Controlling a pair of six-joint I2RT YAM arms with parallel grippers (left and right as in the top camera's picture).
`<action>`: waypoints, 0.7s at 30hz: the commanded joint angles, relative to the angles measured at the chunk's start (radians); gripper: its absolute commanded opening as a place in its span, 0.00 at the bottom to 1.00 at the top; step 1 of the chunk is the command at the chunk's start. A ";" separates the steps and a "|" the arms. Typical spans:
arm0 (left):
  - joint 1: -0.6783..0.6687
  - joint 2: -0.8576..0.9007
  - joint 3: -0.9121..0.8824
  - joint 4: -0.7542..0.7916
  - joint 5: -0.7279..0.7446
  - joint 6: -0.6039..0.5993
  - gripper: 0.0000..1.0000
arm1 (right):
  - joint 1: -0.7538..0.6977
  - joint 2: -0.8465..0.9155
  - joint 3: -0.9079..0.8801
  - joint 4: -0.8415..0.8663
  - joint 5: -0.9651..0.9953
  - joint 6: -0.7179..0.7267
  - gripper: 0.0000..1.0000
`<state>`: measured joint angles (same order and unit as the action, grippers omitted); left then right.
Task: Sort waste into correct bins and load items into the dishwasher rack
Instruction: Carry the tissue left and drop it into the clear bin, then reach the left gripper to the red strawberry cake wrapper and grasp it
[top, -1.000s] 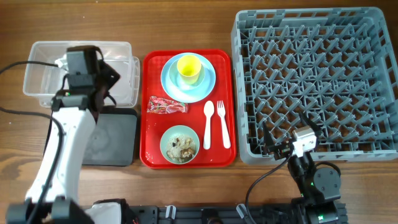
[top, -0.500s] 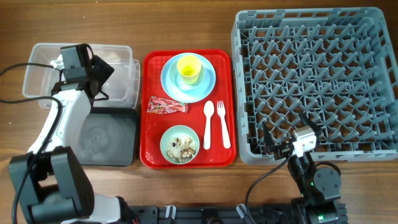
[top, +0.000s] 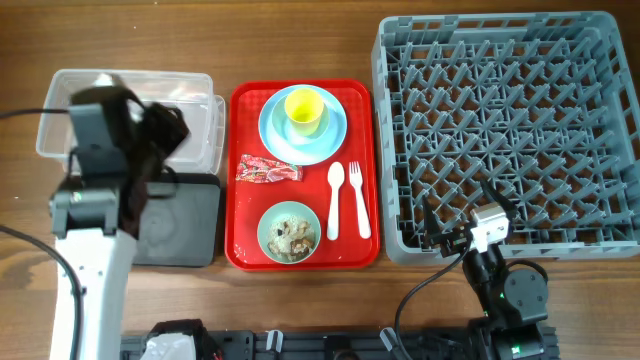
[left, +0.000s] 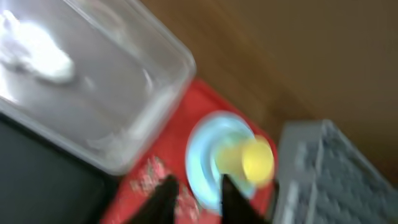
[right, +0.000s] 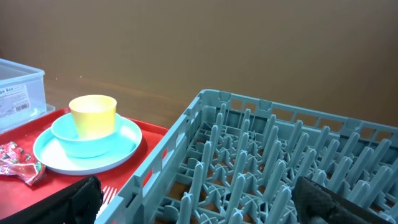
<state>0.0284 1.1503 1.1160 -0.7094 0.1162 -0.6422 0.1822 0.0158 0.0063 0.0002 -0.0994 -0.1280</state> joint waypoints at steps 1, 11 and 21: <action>-0.126 0.018 -0.006 -0.051 0.074 -0.002 0.17 | -0.001 -0.002 -0.001 0.005 0.006 -0.003 1.00; -0.407 0.317 -0.041 0.002 -0.121 -0.074 0.36 | -0.001 -0.002 -0.001 0.005 0.006 -0.003 1.00; -0.423 0.620 -0.041 0.082 -0.117 -0.163 0.44 | -0.001 -0.002 -0.001 0.005 0.006 -0.003 1.00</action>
<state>-0.3954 1.6947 1.0889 -0.6353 0.0193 -0.7563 0.1822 0.0158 0.0063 0.0002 -0.0994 -0.1280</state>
